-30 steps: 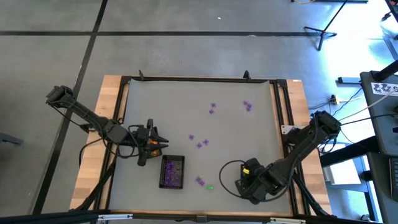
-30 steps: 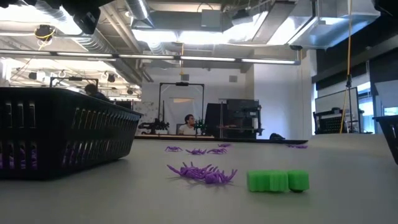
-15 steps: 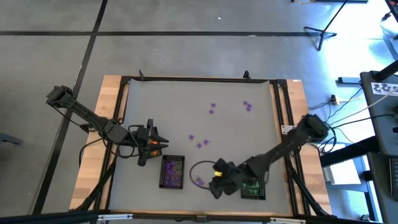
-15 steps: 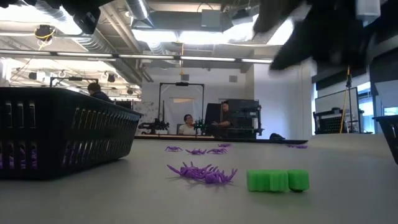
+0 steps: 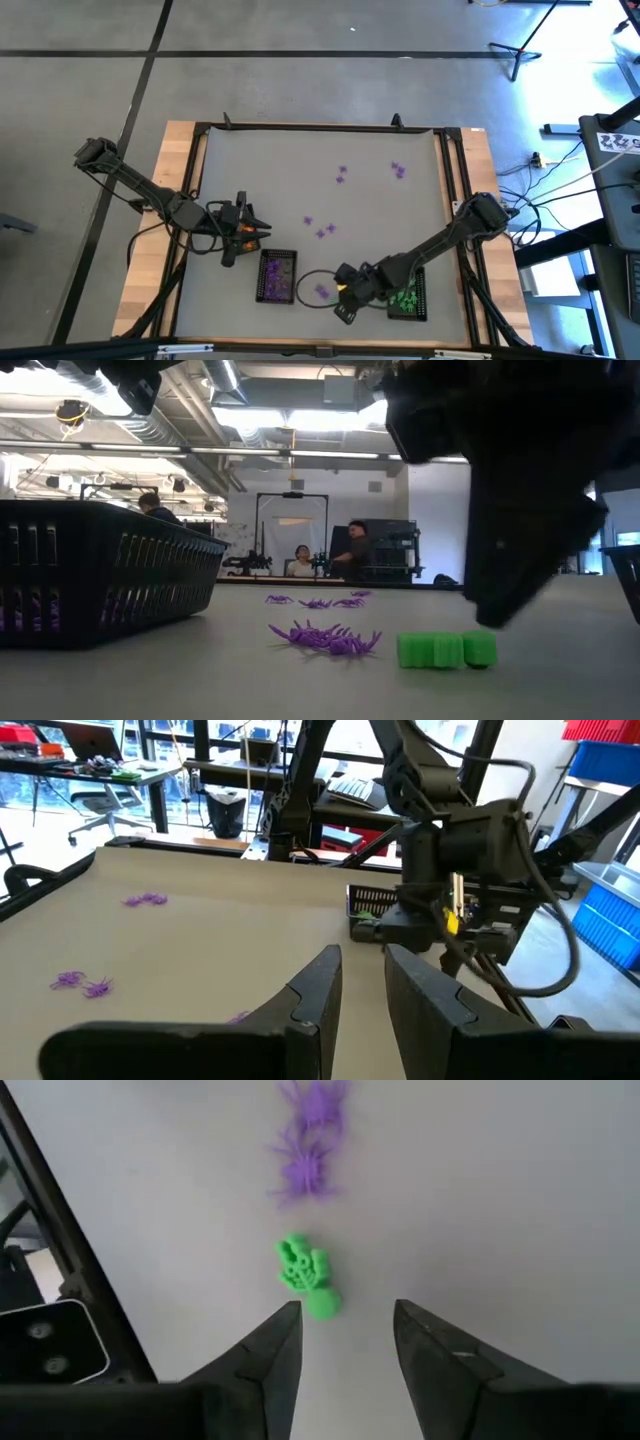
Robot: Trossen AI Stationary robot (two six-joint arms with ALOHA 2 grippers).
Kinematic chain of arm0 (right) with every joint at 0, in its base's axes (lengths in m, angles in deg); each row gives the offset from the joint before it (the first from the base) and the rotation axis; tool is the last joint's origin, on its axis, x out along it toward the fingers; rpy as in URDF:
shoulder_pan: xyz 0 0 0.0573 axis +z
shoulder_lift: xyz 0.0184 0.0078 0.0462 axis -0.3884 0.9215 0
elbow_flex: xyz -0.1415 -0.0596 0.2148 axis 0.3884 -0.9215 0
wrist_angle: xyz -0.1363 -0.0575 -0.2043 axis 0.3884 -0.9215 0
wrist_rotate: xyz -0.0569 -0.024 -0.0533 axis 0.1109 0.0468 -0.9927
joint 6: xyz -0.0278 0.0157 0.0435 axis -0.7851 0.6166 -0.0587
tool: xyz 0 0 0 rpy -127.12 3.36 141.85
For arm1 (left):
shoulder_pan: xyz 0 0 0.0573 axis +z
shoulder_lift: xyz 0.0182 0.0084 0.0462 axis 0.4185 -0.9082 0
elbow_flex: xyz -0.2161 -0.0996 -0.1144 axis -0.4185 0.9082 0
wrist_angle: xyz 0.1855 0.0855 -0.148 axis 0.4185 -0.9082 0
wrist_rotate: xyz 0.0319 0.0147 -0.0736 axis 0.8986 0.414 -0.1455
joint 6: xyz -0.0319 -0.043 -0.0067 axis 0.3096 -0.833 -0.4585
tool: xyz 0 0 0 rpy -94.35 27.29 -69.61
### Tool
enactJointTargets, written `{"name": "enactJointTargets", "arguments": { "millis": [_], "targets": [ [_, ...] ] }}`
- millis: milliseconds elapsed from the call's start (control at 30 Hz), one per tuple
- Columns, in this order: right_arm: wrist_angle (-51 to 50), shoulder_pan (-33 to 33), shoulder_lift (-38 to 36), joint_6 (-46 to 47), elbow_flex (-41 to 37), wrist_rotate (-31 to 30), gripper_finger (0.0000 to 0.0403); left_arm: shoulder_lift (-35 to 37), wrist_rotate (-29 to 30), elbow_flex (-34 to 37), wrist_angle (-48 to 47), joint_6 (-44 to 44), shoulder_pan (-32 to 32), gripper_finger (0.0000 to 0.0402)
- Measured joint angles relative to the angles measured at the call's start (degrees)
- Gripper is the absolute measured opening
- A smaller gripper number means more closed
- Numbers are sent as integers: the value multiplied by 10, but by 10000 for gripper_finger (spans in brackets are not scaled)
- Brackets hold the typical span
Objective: Sort Halloween decoration
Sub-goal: Put the green skeleton toy into the bottom right black basket
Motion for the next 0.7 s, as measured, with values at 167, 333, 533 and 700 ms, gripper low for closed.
{"name": "enactJointTargets", "arguments": {
  "millis": [167,333,533,700],
  "targets": [
    [-70,0,0,-60,60,-55,156,0,0,0,0,0,0,75],
    [-99,0,4,-146,109,-83,156,0,0,0,0,0,0,75],
    [-76,6,29,-277,115,-63,156,0,0,0,0,0,0,75],
    [-84,9,64,-293,114,-58,156,0,0,0,-4,0,0,75]
  ]
}}
